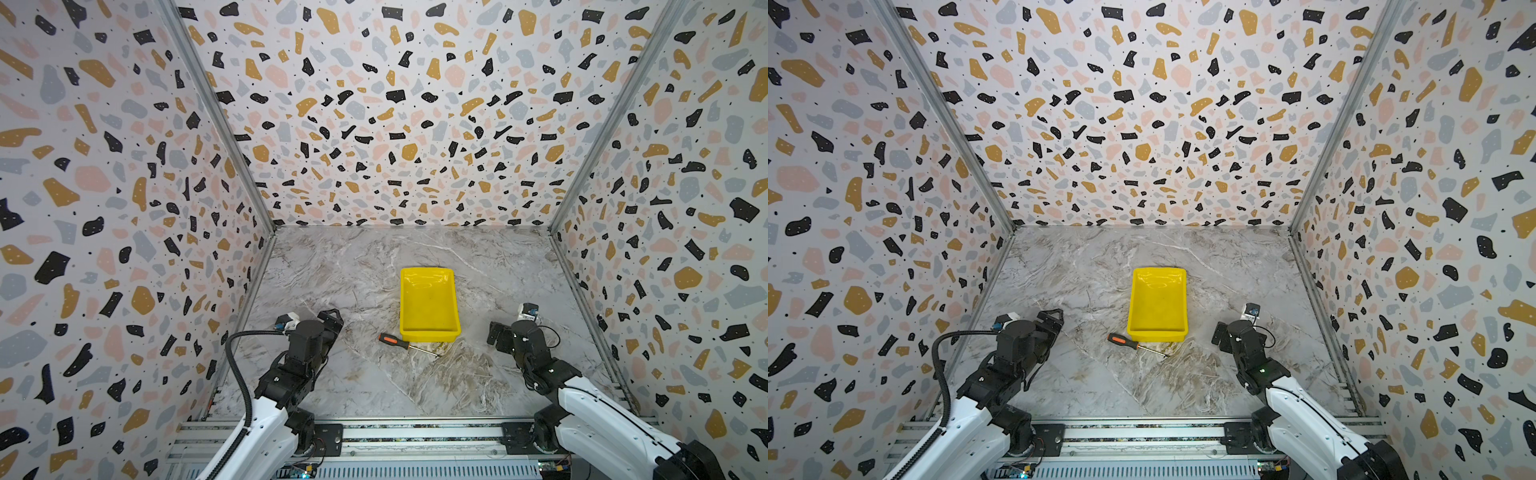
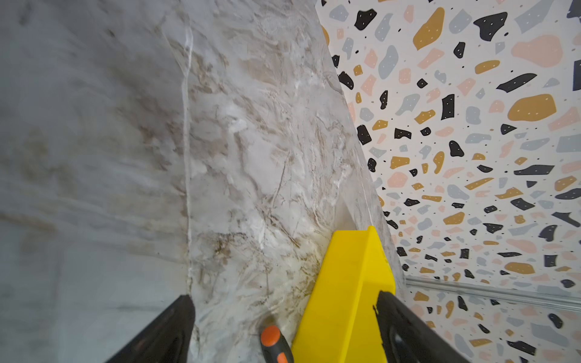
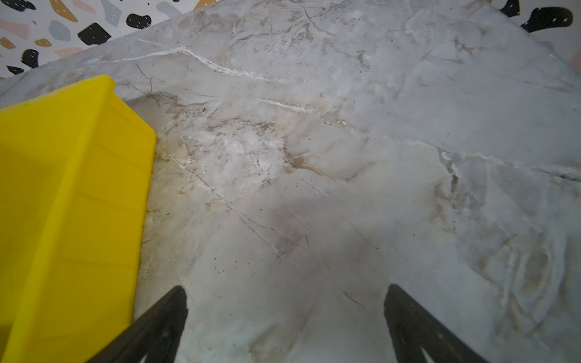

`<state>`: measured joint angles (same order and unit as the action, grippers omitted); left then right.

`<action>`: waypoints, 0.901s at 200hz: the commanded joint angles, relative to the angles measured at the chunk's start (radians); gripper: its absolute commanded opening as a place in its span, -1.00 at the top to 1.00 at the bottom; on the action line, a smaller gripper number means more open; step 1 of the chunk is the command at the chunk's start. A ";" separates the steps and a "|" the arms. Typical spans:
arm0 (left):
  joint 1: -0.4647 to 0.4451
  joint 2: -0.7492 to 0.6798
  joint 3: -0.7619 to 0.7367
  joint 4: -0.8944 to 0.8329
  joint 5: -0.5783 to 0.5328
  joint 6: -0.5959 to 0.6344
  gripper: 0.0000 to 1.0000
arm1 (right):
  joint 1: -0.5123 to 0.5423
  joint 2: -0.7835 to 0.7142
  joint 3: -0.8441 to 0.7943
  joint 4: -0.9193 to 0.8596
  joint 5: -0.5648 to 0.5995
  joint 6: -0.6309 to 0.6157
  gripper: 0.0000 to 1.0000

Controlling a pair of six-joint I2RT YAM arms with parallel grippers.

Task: Put the screwdriver in the bin
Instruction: 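Raise both arms and move the left gripper toward the screwdriver, then lower the left gripper and close it on the orange-black screwdriver handle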

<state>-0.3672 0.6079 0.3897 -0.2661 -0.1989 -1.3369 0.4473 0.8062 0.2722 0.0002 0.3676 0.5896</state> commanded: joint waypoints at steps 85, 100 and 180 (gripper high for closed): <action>-0.273 0.251 0.100 0.037 -0.092 -0.358 -0.49 | 0.007 -0.028 0.012 -0.004 0.028 0.019 -0.98; -0.303 0.314 0.144 0.014 -0.102 -0.368 -0.49 | 0.007 -0.035 0.009 -0.005 0.031 0.021 -0.98; -0.354 0.663 0.226 0.135 -0.016 -0.289 0.02 | 0.008 -0.039 0.005 0.000 0.028 0.018 -0.98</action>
<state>-0.7044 1.2144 0.5674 -0.1776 -0.2337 -1.6615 0.4500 0.7708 0.2722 0.0010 0.3794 0.6018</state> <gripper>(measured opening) 0.505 0.990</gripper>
